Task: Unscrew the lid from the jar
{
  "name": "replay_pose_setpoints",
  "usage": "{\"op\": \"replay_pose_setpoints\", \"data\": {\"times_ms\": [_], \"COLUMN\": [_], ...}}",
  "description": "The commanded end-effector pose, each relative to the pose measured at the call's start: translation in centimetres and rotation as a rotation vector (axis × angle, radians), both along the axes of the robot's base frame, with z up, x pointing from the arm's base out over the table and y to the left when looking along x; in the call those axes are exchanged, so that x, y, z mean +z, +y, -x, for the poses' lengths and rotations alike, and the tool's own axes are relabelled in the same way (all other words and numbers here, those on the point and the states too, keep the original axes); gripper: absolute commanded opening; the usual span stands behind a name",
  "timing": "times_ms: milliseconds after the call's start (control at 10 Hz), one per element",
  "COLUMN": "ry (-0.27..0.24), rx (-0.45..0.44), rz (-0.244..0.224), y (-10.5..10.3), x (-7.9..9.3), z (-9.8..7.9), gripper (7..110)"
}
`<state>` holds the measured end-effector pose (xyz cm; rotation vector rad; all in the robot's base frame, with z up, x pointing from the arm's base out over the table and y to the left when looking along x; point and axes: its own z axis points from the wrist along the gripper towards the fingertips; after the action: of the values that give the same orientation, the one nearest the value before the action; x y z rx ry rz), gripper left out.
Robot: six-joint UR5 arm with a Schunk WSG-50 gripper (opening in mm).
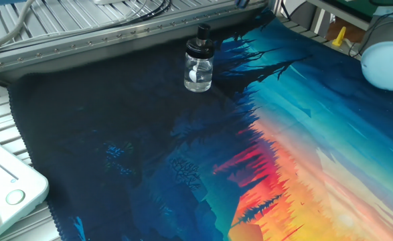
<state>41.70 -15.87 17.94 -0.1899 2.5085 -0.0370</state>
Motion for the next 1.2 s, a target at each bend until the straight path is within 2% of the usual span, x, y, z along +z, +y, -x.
{"op": "replay_pose_setpoints", "data": {"times_ms": [0,100,200,300,400,500,600,700,800,1000,1100], "ry": [0.025,0.019,0.004,-0.031,-0.044,-0.057,-0.074,-0.097,-0.103,-0.094,-0.100], "rx": [-0.171,-0.236,-0.266,-0.238,-0.234,-0.238,-0.215,-0.202,-0.199,-0.140,-0.139], "rz": [0.076,0.119,0.117,0.099,0.043,0.027,-0.011,0.000,0.005,-0.035,-0.032], "y": [-4.0,-5.8,-6.2,-5.5,-4.4,-4.1,-3.1,-3.4,-4.0,-3.6,-4.4], "x": [-0.2,0.1,0.3,0.7,0.8,1.0,1.2,1.1,1.0,0.5,0.5], "z": [0.8,1.0,0.8,-0.1,-0.5,-0.8,-1.2,-2.1,-3.1,-5.1,-5.9], "gripper": [7,7,7,7,7,7,7,7,22,22,22]}}
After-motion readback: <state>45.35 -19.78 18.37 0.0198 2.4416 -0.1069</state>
